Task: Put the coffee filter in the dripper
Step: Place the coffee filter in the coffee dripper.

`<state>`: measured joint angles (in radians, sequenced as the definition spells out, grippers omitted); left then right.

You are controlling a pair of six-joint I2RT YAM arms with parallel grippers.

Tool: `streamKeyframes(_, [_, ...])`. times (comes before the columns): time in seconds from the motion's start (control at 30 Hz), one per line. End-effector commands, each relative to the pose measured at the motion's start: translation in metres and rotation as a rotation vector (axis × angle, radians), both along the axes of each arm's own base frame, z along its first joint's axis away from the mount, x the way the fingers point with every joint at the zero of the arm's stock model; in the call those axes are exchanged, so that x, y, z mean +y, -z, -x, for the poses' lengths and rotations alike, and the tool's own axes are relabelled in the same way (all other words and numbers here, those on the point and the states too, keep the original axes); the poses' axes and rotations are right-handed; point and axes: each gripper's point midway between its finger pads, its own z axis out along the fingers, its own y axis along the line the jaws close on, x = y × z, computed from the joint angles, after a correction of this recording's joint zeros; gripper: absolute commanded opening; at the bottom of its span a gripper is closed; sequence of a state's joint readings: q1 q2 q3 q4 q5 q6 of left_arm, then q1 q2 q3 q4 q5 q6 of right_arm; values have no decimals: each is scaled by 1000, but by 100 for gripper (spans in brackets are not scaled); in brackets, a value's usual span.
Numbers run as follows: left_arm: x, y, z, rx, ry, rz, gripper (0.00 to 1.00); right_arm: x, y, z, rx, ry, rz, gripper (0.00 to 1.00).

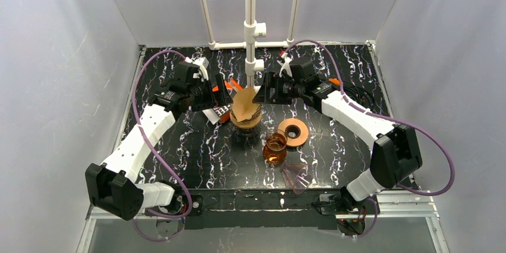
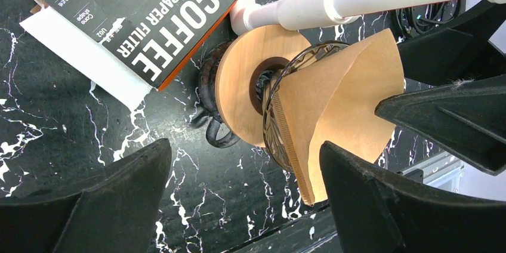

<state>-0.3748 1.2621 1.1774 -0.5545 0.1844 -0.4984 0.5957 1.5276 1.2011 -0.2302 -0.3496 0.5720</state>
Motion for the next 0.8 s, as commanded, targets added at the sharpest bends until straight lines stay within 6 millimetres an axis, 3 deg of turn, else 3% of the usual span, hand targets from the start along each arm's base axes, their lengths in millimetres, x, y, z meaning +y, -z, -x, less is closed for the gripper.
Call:
streamKeyframes(0.0, [1,-14,6,-15,12,14,93,-3,-31,-5,-70,8,-36,91])
streamKeyframes(0.13, [1,-7,5,1,13,8,92,-5,-27,-5,-63,13,-30,88])
streamKeyframes(0.43, [4,14,1,40,7,-35,87,-12,-13,-7,-47,21,6,70])
streamKeyframes(0.77, [23,17,-2,37,-32,-136,82,-28,-11,-13,-87,49,107,64])
